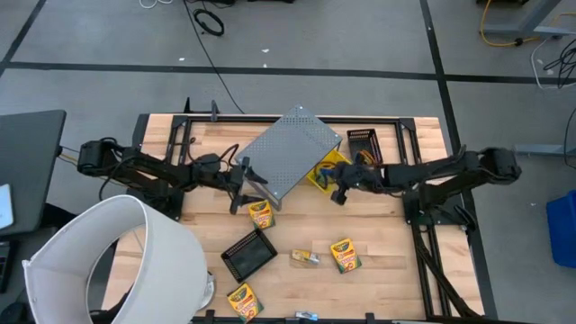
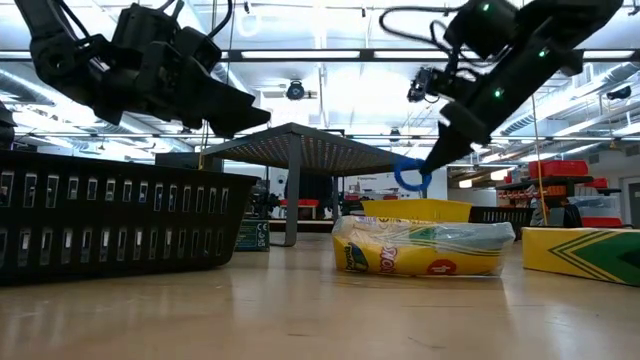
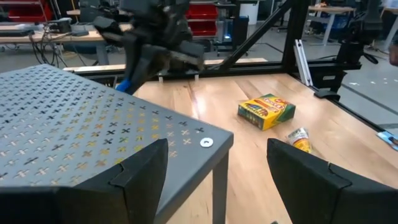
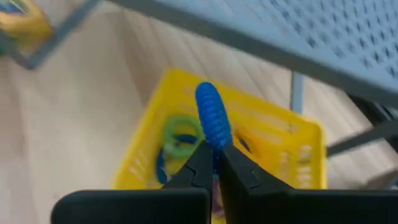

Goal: Pick & Place Office Desk Supplies
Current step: Put the blue spring keychain into the yellow bin, then adjust the bottom black bin

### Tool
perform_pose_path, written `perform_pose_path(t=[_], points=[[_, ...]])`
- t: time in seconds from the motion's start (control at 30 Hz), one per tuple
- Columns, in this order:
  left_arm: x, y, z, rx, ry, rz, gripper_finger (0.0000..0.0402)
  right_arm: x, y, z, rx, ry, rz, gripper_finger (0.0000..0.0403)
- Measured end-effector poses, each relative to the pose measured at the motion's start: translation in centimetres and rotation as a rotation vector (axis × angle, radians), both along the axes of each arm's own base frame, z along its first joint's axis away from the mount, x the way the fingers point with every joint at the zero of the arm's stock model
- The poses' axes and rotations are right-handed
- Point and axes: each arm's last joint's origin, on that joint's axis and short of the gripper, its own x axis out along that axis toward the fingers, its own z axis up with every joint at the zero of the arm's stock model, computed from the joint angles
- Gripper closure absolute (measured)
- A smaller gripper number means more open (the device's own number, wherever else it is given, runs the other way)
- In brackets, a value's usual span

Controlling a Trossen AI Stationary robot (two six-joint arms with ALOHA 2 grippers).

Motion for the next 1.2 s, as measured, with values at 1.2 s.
perform_pose_path(t=[1.2], points=[[0.0,-0.1,-0.4,0.008,0.038,0.005,0.0128,0.3,1.1,0.8,0.165,0.163,0.245,0.0238]])
